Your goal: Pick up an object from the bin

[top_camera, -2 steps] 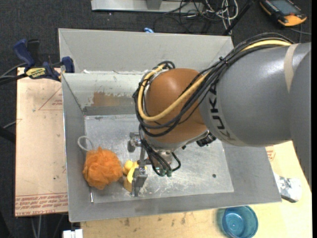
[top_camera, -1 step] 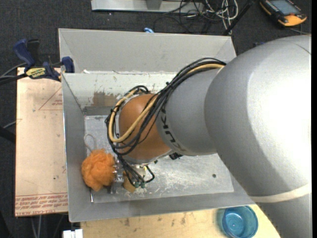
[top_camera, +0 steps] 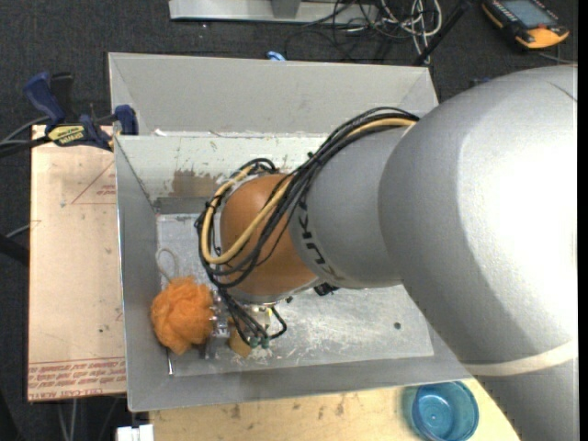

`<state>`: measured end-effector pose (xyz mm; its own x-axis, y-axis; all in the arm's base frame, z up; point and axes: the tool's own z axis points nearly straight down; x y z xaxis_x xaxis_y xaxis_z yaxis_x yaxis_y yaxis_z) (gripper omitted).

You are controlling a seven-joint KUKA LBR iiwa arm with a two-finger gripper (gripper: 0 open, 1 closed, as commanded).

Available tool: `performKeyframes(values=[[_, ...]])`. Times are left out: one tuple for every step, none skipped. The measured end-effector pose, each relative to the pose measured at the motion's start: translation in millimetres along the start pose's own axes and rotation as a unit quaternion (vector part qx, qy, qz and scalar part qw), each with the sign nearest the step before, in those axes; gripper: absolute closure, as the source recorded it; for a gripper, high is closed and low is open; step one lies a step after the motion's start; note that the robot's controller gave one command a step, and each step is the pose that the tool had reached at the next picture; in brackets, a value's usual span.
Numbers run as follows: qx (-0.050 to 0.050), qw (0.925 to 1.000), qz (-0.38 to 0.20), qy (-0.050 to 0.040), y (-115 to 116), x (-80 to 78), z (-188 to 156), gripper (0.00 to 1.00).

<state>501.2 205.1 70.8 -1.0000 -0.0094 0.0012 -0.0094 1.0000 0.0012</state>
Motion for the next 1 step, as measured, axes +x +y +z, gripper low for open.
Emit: performKeyframes(values=[[0.001, 1.0, 0.005, 0.0012, 7.0, 2.0, -88.7, 0.0]])
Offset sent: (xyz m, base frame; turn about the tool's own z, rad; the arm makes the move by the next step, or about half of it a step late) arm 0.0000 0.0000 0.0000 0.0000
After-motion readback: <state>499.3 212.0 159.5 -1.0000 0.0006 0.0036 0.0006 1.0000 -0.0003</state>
